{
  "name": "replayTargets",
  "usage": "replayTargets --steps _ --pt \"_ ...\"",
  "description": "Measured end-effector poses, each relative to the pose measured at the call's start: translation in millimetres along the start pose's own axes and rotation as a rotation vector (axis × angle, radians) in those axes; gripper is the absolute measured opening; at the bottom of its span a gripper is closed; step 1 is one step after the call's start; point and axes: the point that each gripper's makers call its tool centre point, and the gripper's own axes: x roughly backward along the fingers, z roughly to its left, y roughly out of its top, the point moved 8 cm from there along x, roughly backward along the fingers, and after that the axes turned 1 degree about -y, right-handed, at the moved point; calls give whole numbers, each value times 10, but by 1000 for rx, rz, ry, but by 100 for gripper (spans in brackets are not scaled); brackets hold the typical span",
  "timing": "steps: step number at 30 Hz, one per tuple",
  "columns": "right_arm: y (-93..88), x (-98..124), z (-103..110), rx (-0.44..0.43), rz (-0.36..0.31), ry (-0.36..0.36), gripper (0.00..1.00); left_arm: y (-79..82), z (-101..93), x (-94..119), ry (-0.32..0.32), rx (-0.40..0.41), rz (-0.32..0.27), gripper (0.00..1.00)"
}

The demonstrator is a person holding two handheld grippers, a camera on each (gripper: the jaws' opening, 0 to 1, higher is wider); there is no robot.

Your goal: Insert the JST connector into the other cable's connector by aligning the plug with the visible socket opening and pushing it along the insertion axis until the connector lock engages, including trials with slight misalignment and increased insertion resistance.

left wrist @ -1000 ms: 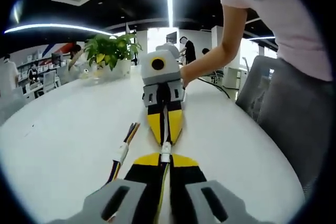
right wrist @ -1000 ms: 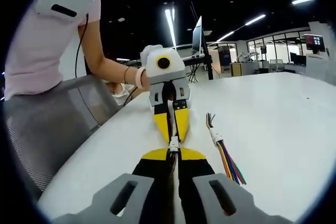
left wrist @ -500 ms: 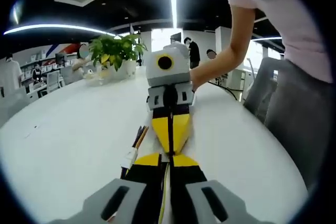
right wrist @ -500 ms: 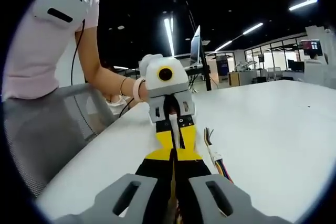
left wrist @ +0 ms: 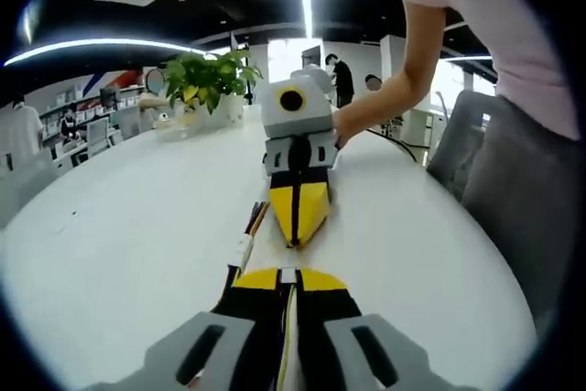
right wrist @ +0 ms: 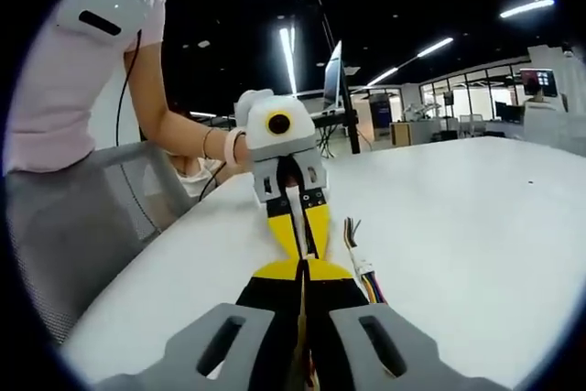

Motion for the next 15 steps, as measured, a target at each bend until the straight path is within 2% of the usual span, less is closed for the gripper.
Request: replayTargets --steps 15 --pt "-53 27 -73 -3 25 -27 0 9 -17 78 -4 8 19 0"
